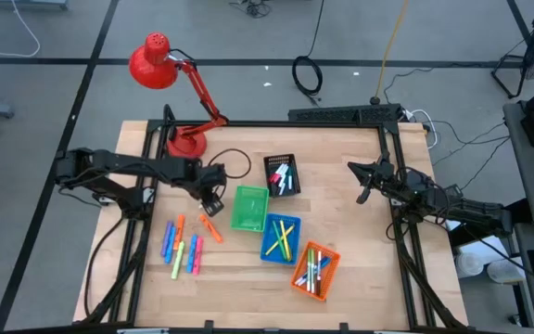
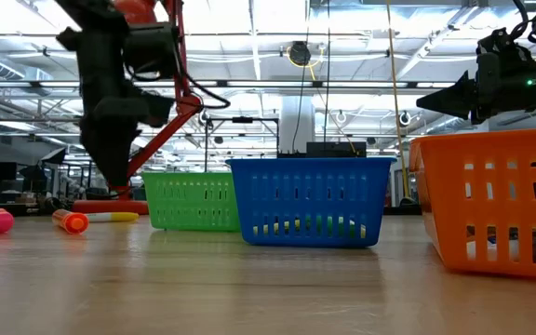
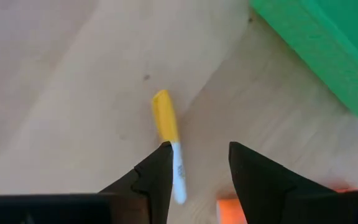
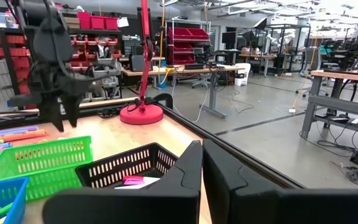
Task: Pick & Place Markers
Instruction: Put the yellow and white highlighter pen into the black basket
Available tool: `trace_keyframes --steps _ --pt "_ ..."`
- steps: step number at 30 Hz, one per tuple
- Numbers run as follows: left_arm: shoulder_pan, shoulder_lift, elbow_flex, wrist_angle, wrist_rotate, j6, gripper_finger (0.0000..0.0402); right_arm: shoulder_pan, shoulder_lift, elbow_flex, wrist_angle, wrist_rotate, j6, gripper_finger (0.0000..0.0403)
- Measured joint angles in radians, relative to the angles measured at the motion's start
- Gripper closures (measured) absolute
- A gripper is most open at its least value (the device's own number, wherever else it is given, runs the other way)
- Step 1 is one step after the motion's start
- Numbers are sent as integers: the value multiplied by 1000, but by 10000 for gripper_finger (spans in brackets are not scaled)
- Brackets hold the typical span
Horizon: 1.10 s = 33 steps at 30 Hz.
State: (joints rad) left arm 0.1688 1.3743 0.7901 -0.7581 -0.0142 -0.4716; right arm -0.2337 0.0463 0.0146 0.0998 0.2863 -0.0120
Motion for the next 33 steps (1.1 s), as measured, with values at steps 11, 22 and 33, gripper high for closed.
trace_keyframes --steps 11,22,33 --pt "2 -1 -169 206 -5 -4 230 0 0 0 0 0 0 403" --pt "1 -5 -258 297 -41 -31 265 0 0 0 0 0 0 403" --pt "18 -4 -259 289 -35 -49 368 0 0 0 0 0 0 403"
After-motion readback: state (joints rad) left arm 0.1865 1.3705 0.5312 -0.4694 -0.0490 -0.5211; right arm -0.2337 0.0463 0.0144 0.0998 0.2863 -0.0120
